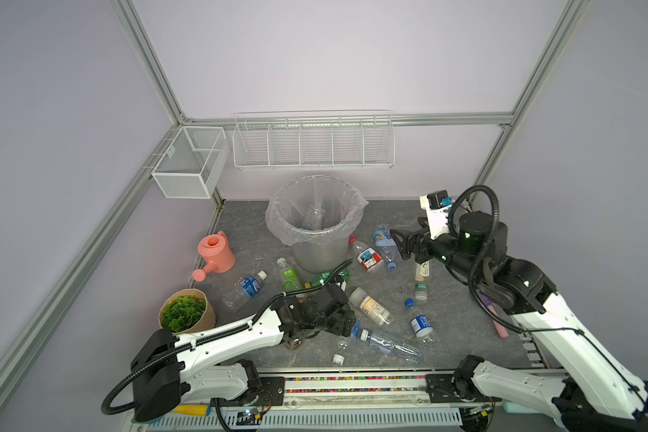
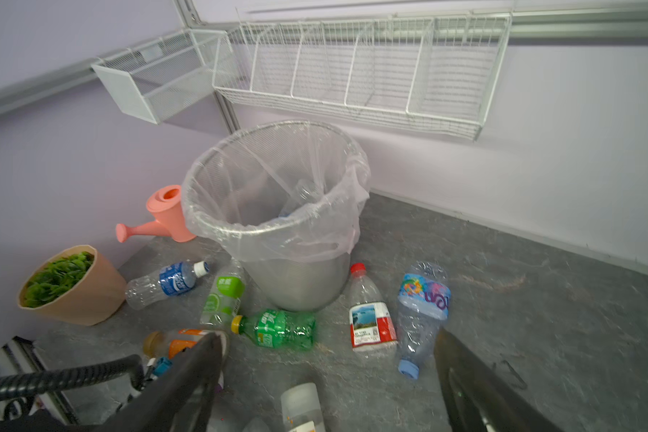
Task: Throw the plastic bottles in the bin
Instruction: Pick up the plastic bottle from the bottom-center of the table.
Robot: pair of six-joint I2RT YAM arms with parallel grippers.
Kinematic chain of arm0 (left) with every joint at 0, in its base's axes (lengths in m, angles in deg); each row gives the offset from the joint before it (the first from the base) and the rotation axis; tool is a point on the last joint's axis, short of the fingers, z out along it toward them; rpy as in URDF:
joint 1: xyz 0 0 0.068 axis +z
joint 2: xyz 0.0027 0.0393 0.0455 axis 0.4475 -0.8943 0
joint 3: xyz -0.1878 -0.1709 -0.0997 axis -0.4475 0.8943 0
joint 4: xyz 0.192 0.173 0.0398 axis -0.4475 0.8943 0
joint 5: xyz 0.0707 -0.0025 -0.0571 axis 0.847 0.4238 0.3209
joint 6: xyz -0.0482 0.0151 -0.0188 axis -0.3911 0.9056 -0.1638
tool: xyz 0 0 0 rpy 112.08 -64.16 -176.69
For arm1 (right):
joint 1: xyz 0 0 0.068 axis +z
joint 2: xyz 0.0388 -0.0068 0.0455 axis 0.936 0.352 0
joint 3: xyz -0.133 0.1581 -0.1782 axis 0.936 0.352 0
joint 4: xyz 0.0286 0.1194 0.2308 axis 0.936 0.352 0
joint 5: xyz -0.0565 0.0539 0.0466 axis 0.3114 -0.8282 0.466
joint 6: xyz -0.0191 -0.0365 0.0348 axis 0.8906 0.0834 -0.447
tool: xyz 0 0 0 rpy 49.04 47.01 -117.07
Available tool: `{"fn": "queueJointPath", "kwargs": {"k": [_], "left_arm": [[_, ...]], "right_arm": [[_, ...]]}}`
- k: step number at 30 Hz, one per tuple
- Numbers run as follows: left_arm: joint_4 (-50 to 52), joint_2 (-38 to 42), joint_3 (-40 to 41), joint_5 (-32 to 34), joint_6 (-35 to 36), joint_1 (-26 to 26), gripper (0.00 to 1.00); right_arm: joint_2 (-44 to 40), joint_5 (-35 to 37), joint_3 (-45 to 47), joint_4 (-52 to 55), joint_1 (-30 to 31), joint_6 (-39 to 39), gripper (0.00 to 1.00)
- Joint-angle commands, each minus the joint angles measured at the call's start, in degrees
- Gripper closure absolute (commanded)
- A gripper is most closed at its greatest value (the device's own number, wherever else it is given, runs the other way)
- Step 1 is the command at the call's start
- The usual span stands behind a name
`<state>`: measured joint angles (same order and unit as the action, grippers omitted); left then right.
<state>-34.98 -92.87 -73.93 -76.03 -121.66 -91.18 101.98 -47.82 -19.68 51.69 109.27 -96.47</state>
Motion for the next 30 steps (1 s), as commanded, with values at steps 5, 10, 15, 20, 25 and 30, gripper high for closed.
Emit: {"fn": "queueJointPath", "kwargs": {"k": [5, 10, 15, 20, 25, 30], "left_arm": [[3.5, -8.1, -5.3, -1.8, -1.1, -2.0, 0.15], [3.7, -11.6, -6.3, -1.3, -2.2, -2.7, 0.15], [3.9, -15.3, -7.6, -0.9, -2.4, -3.7, 0.15], [5.1, -18.4, -8.9, 0.8, -2.4, -4.6, 0.16], [6.6, -21.0, -10.1, 2.6, -2.6, -5.1, 0.19], [6.7, -22.9, -10.3, 2.9, -2.9, -5.2, 0.24]], "right_arm": [[-5.7, 3.5, 10.9, 1.8, -2.6, -5.4, 0.10], [-8.4, 3.7, 15.2, 3.5, -3.5, -7.2, 0.11], [-11.6, 4.2, 18.8, 4.1, -4.1, -8.7, 0.11], [-13.7, 4.2, 20.4, 5.1, -4.4, -9.9, 0.11], [-15.6, 4.5, 21.8, 5.7, -4.5, -10.7, 0.10], [-16.9, 5.2, 22.2, 6.7, -4.6, -11.0, 0.10]]}}
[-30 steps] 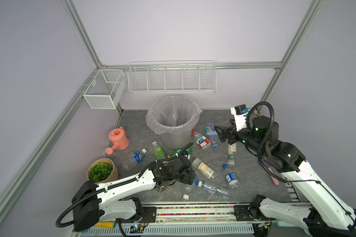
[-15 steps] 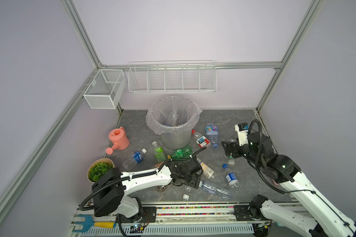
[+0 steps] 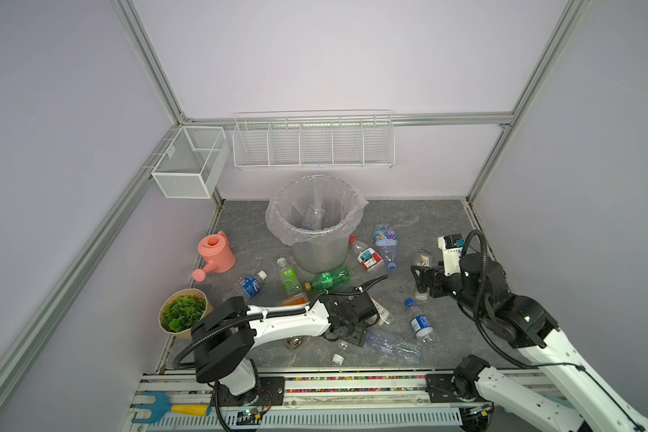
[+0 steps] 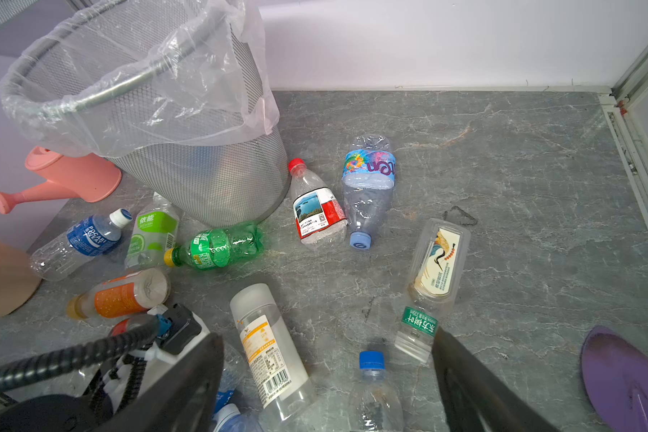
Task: Throw the plastic bottles in the bin
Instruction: Pick up the plastic bottle from the bottom-center of the table.
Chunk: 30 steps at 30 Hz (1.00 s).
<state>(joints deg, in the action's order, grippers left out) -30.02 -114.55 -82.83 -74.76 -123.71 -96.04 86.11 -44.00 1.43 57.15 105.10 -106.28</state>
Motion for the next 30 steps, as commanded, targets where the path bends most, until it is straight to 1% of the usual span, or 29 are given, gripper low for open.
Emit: {"fn": "queueJointPath", "kwargs": {"k": [1, 4, 8, 10, 15, 17, 22, 26, 30], "left_arm": [[1.8, -1.4, -1.5, 1.7, -0.8, -0.4, 0.25], [2.2, -2.3, -1.7, 2.2, -0.7, -0.3, 0.26], [2.7, -3.4, -2.2, 2.6, -0.6, -0.3, 0.32], [3.2, -3.8, -2.7, 3.0, -0.4, -0.3, 0.38], [5.5, -2.9, -4.4, 5.0, -0.1, -0.3, 0.57], [6.9, -1.5, -5.6, 5.9, 0.2, -0.3, 0.63], [11.5, 4.1, -9.4, 8.4, 1.3, -0.3, 0.68], [13.1, 11.4, -11.9, 10.6, 3.1, -0.4, 0.69], [15.5, 19.1, -16.5, 14.7, 5.8, -0.4, 0.70]], "right_arm": [[-1.4, 1.5, 1.2, 1.3, -0.4, -1.2, 0.10], [-2.1, 1.8, 1.5, 1.7, -0.5, -1.2, 0.10], [-2.6, 2.0, 1.9, 1.9, -0.6, -1.2, 0.10], [-2.7, 2.1, 2.2, 2.1, -0.6, -1.3, 0.10], [-3.2, 2.0, 2.6, 2.1, -0.6, -1.6, 0.10], [-3.4, 2.0, 2.7, 2.1, -0.6, -1.7, 0.10], [-4.1, 2.2, 2.7, 2.3, -0.7, -1.8, 0.10], [-4.6, 2.4, 2.9, 2.5, -0.7, -1.8, 0.10], [-5.2, 2.5, 3.0, 2.5, -0.7, -2.0, 0.10]]}}
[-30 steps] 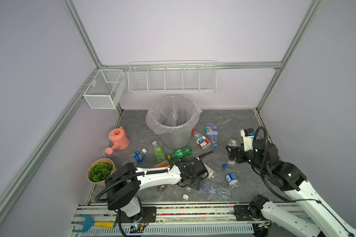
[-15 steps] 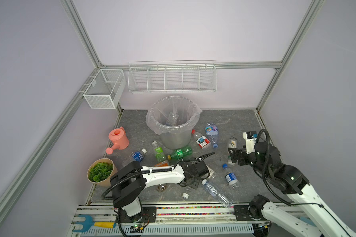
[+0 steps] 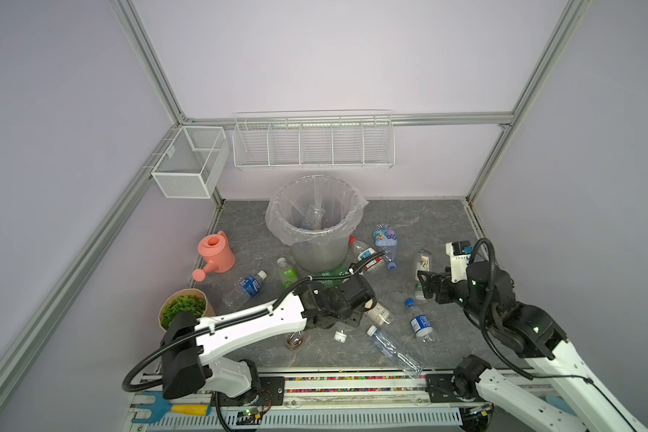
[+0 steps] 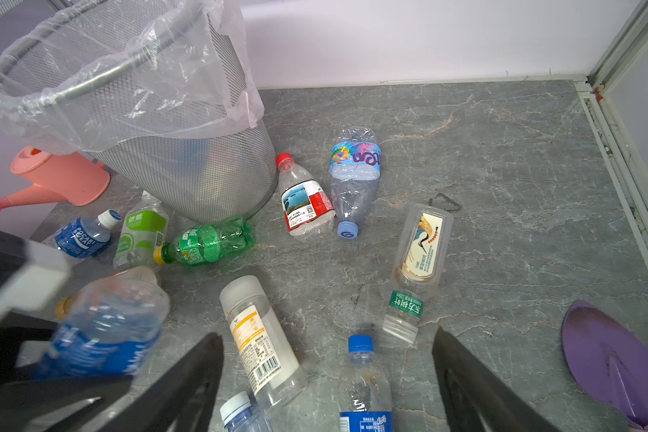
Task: Throw the plastic bottles in the bin
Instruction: Pick up the plastic bottle from the bottom-center of the table.
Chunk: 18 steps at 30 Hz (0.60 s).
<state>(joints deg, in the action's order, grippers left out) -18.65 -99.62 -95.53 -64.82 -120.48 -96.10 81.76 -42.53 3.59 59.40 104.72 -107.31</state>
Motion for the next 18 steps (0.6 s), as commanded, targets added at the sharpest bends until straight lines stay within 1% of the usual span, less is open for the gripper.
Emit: {"fn": "queueJointPath", "kwargs": {"k": [1, 3, 5, 7, 9, 12, 14, 18], "left_arm": [[4.6, 5.6, -5.2, 5.7, 3.4, -0.3, 0.70], [4.8, 8.7, -8.3, 8.1, 5.9, -0.3, 0.70], [3.0, 12.0, -10.4, 10.1, 9.1, -0.3, 0.70], [-2.5, 16.4, -9.9, 11.7, 12.9, -0.3, 0.70], [-11.7, 22.0, -6.9, 14.4, 17.0, -0.3, 0.70], [-20.9, 27.8, -5.3, 18.7, 22.7, -0.3, 0.75], [-22.9, 28.6, -6.9, 21.7, 26.7, -0.3, 0.77], [-25.5, 26.2, -12.3, 27.6, 35.0, -0.3, 0.79]], "right_arm": [[-0.9, 1.1, 0.9, 0.2, -0.4, -1.1, 0.10], [-1.1, 1.0, 1.0, 0.1, -0.4, -1.4, 0.10], [-1.2, 0.7, 0.9, -0.1, -0.3, -1.5, 0.10], [-1.3, 0.4, 0.9, -0.1, -0.4, -1.8, 0.10], [-1.4, 0.2, 0.8, 0.0, -0.4, -1.9, 0.10], [-1.7, 0.4, 0.7, 0.4, -0.4, -1.8, 0.10], [-1.9, 0.7, 0.8, 0.6, -0.4, -1.7, 0.10], [-1.7, 0.6, 1.1, 0.2, -0.4, -1.7, 0.10]]}}
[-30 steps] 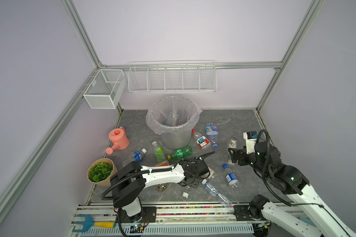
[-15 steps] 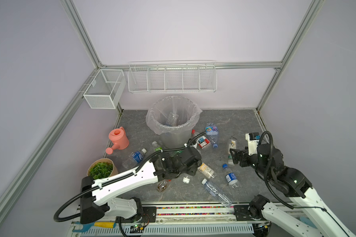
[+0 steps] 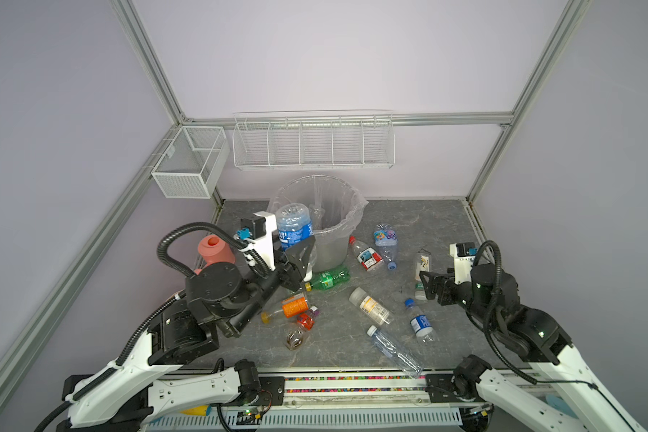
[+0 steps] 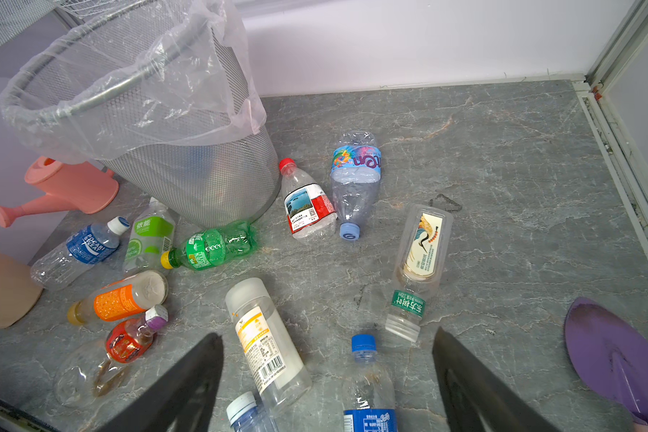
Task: Throw the plastic bottles in the bin
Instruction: Pick up the plastic bottle from the bottom-center of the table, then throw the plastic bottle into the trash bin.
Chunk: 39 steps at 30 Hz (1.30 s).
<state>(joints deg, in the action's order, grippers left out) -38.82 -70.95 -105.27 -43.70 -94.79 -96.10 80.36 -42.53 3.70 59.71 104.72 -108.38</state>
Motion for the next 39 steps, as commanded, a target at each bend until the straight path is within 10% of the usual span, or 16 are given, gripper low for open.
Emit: {"fn": "queueJointPath", "kwargs": {"k": [1, 6, 20, 24, 28, 32, 39], "left_arm": [[-6.9, -3.2, -3.4, 7.3, 11.4, -0.2, 0.79], [-13.5, -9.0, -9.6, 9.1, 19.3, 2.8, 0.79], [-3.7, -30.2, -23.0, -17.7, 3.5, 34.5, 0.69], [-0.3, -36.6, -27.2, -19.3, 3.0, 36.7, 0.57], [4.5, -41.8, -32.7, -19.1, 4.1, 37.3, 0.04], [11.2, -44.0, -39.9, -20.8, 3.9, 37.2, 0.01], [0.3, -30.3, -29.0, -23.8, 3.2, 36.9, 0.01]], "right_arm": [[-0.2, 0.5, 1.1, -0.3, -0.4, -0.7, 0.10], [0.6, -0.5, 1.9, -1.9, -0.4, -1.5, 0.10], [-1.3, 0.1, 1.8, 0.2, -0.5, -1.1, 0.10], [-1.2, -0.2, 1.7, 0.2, -0.5, -1.2, 0.10], [-0.9, -0.6, 0.9, 0.5, -0.5, -1.1, 0.10], [-1.1, -0.6, 0.5, 0.8, -0.5, -1.1, 0.10], [-0.7, -0.8, 0.9, 0.2, -0.5, -1.2, 0.10]]}}
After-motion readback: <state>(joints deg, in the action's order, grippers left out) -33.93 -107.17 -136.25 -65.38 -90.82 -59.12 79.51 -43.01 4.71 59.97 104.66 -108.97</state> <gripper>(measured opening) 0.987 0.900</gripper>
